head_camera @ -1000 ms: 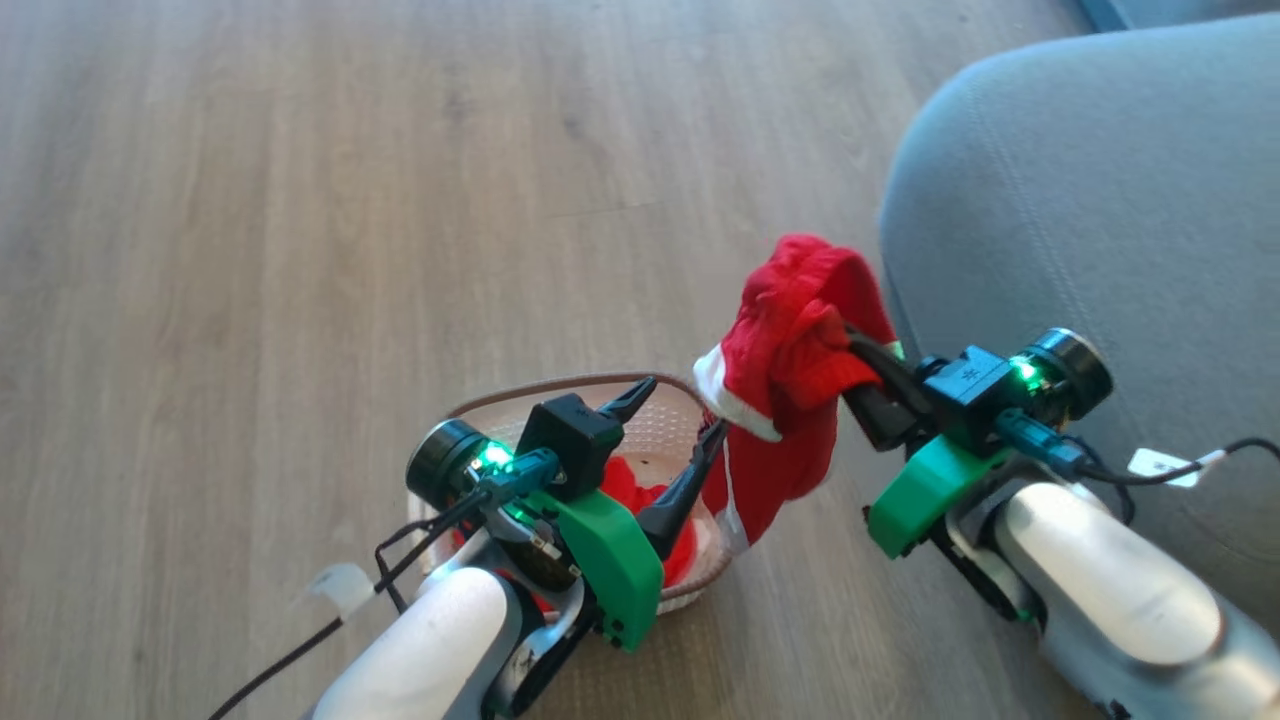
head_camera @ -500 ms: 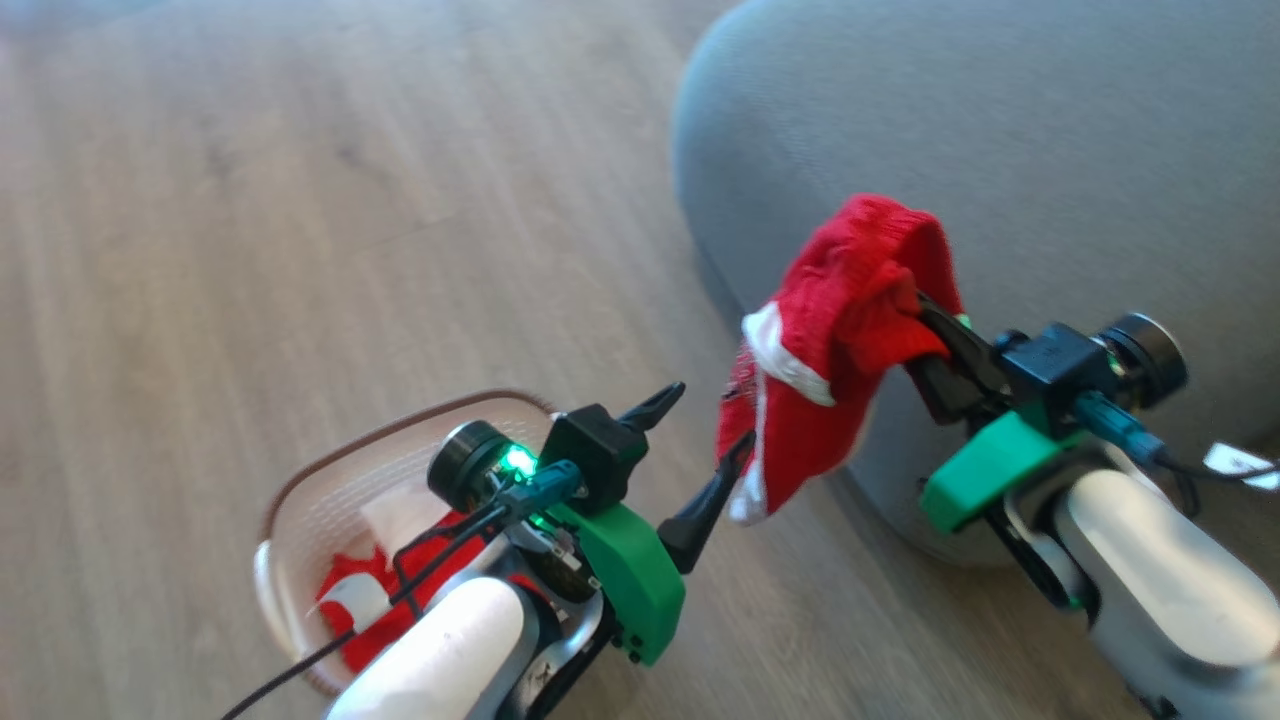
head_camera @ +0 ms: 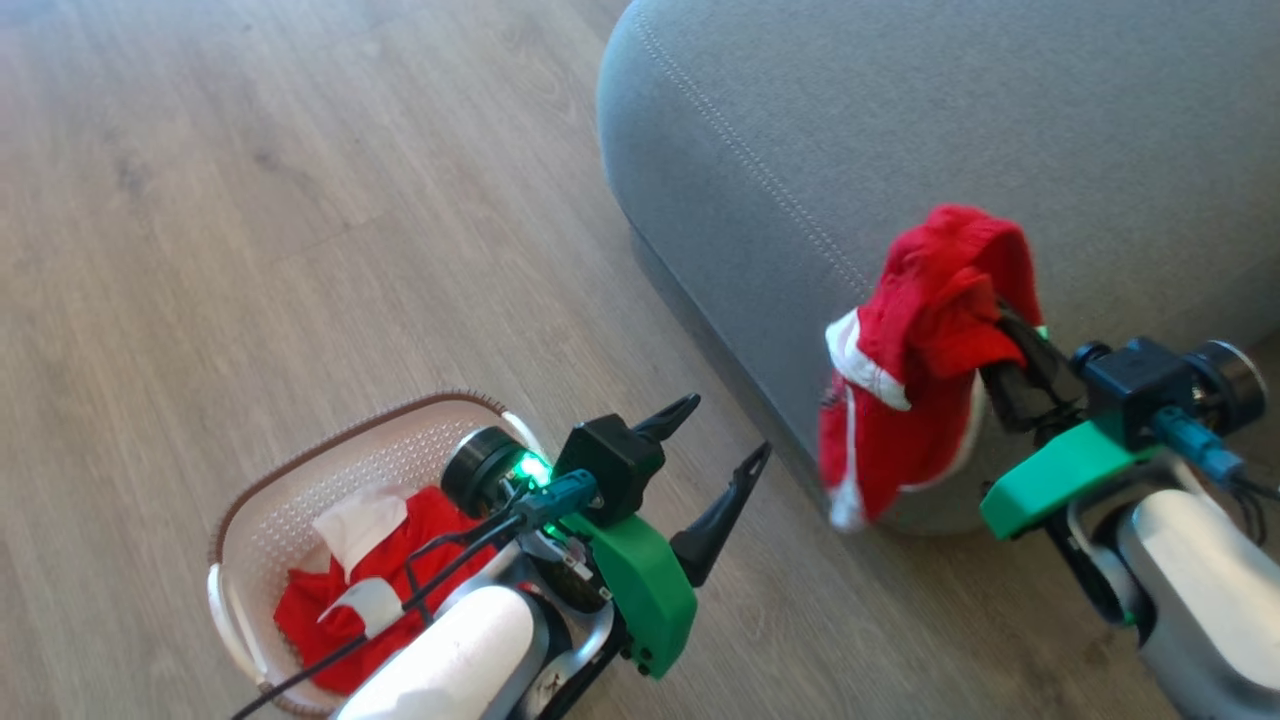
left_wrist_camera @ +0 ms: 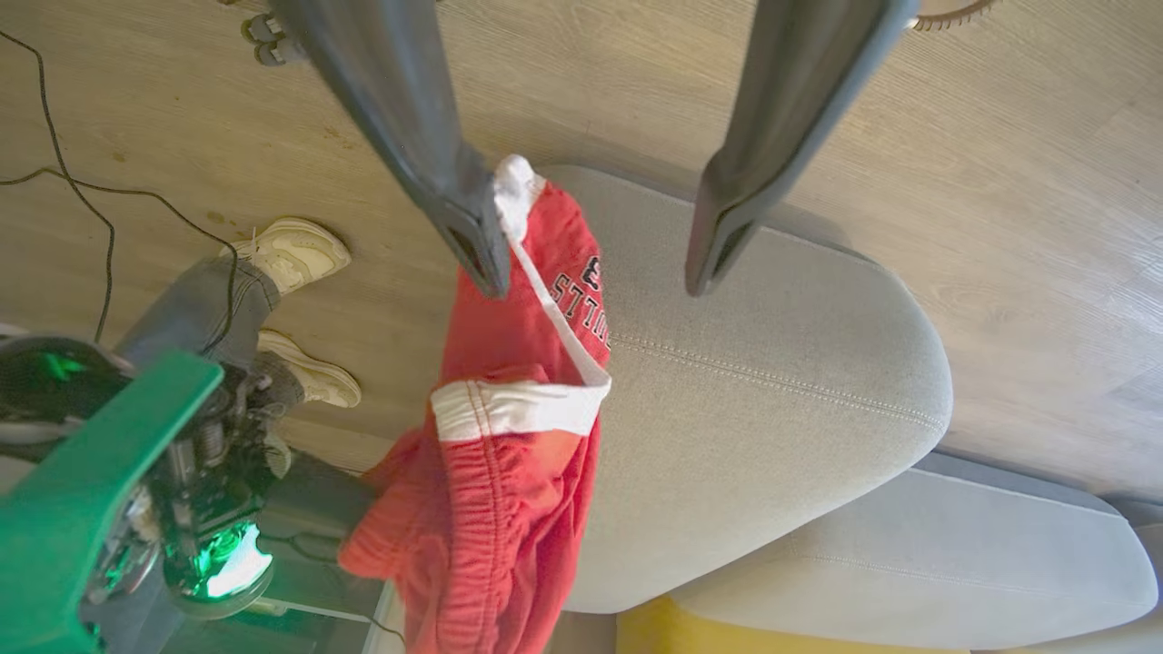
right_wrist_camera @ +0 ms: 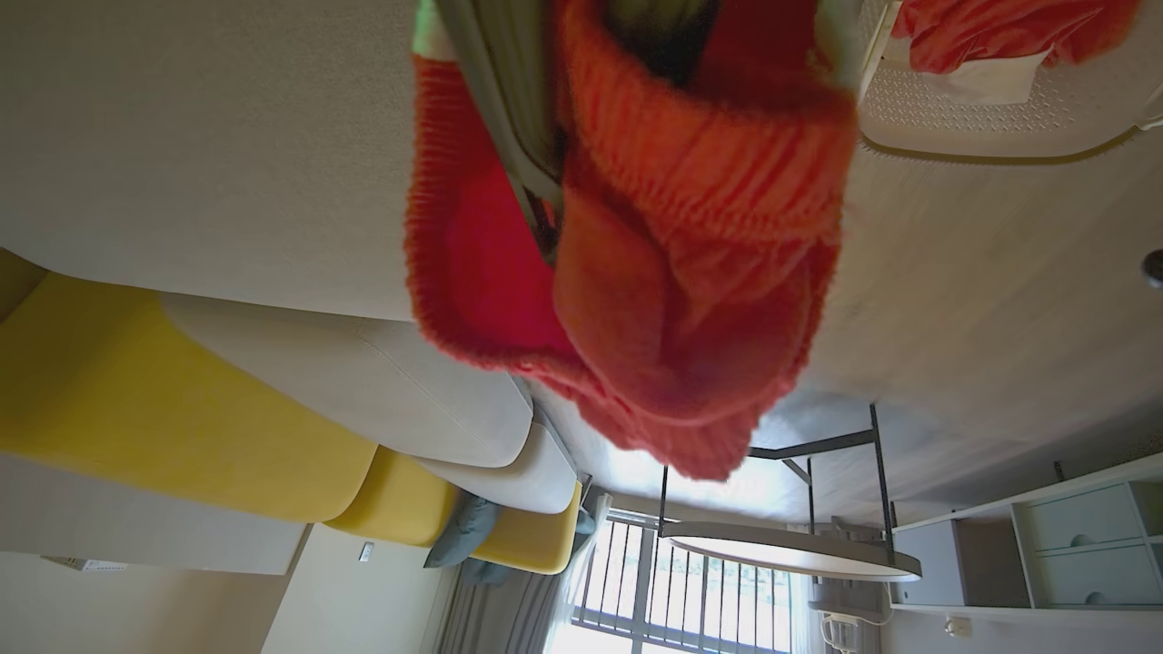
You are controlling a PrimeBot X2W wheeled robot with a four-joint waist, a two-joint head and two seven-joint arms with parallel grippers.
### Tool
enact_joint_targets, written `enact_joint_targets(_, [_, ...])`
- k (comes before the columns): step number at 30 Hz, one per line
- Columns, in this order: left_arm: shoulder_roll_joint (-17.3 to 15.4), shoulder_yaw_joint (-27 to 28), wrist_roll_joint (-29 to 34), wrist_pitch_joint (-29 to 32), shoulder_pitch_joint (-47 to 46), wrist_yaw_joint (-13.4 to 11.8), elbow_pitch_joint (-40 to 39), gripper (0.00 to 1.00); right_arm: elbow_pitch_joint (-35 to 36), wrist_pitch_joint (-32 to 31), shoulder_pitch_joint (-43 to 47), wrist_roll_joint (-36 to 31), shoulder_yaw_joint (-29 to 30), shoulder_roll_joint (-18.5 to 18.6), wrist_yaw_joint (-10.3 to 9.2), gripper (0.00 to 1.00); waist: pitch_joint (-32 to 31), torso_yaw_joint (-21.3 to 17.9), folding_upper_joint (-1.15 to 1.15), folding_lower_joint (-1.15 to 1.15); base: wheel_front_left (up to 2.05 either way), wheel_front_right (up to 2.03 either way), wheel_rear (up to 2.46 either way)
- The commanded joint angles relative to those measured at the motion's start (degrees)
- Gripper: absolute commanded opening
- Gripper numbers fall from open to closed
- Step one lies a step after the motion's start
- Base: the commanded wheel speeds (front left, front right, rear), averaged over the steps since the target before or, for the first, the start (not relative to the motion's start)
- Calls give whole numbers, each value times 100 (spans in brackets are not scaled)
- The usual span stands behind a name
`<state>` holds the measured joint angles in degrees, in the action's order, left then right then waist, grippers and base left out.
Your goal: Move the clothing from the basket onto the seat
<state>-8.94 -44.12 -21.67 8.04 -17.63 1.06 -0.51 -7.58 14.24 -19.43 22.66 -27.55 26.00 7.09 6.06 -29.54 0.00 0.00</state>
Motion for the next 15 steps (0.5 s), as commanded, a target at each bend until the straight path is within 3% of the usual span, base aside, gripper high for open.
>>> enact_joint_targets(1, [-31, 152, 26, 4, -236, 19, -206, 100, 179, 76, 42, -55, 92, 168, 40, 0, 32, 75, 0, 0, 0, 0, 0])
enact_joint_targets(8, [-81, 74, 64, 118, -317, 37, -294, 100, 50, 76, -57, 14, 435, 173, 40, 0, 338, 321, 0, 0, 0, 0, 0])
enact_joint_targets(15, [-206, -22, 165, 388, -511, 92, -468, 100, -356, 76, -820, 207, 542, 179, 40, 0, 942, 434, 0, 0, 0, 0, 0])
